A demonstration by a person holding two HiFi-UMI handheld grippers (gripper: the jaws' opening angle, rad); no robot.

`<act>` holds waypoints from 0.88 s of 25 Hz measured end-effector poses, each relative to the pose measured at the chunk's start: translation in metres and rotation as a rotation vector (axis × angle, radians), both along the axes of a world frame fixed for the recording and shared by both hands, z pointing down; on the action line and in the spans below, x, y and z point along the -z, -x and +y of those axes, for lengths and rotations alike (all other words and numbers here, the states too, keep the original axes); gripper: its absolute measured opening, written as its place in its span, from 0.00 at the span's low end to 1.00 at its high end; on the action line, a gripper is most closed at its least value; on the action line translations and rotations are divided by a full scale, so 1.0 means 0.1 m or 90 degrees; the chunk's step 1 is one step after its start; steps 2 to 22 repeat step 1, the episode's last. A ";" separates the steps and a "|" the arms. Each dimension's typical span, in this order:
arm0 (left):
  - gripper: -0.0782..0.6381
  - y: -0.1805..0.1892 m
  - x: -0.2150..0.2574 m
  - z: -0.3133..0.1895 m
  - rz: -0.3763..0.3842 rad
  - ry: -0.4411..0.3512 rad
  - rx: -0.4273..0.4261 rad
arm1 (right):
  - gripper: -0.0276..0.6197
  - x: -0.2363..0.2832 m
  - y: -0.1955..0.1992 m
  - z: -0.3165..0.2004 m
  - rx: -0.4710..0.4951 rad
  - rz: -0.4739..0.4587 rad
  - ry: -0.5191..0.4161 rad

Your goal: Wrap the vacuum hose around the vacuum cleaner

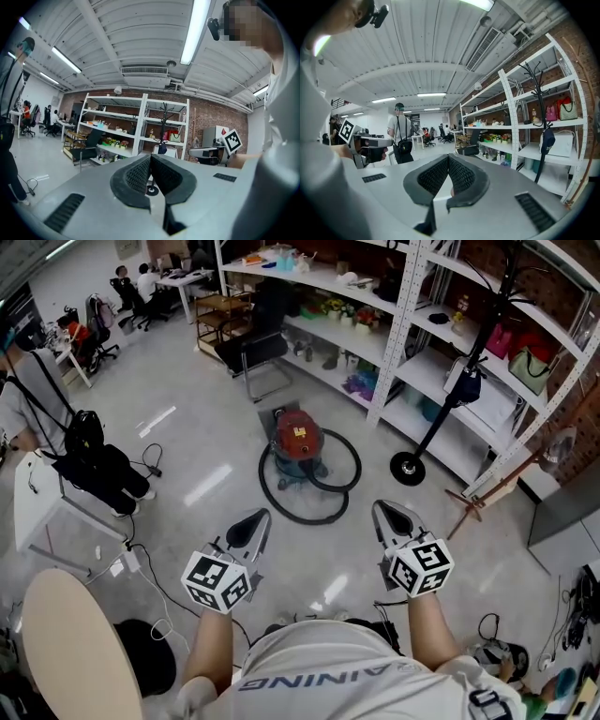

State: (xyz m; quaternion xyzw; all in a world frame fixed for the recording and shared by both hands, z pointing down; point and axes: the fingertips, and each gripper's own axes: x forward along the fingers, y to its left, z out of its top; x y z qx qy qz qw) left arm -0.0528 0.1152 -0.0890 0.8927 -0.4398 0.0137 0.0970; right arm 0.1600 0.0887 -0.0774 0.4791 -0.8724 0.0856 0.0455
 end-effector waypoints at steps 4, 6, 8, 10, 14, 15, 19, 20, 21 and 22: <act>0.13 -0.03 0.00 0.00 -0.001 0.000 -0.001 | 0.06 0.00 -0.02 0.01 0.002 0.000 0.000; 0.13 -0.03 0.00 0.00 -0.001 0.000 -0.001 | 0.06 0.00 -0.02 0.01 0.002 0.000 0.000; 0.13 -0.03 0.00 0.00 -0.001 0.000 -0.001 | 0.06 0.00 -0.02 0.01 0.002 0.000 0.000; 0.13 -0.03 0.00 0.00 -0.001 0.000 -0.001 | 0.06 0.00 -0.02 0.01 0.002 0.000 0.000; 0.13 -0.03 0.00 0.00 -0.001 0.000 -0.001 | 0.06 0.00 -0.02 0.01 0.002 0.000 0.000; 0.13 -0.03 0.00 0.00 -0.001 0.000 -0.001 | 0.06 0.00 -0.02 0.01 0.002 0.000 0.000; 0.13 -0.03 0.00 0.00 -0.001 0.000 -0.001 | 0.06 0.00 -0.02 0.01 0.002 0.000 0.000; 0.13 -0.03 0.00 0.00 -0.001 0.000 -0.001 | 0.06 0.00 -0.02 0.01 0.002 0.000 0.000; 0.13 -0.03 0.00 0.00 -0.001 0.000 -0.001 | 0.06 0.00 -0.02 0.01 0.002 0.000 0.000; 0.13 -0.03 0.00 0.00 -0.001 0.000 -0.001 | 0.06 0.00 -0.02 0.01 0.002 0.000 0.000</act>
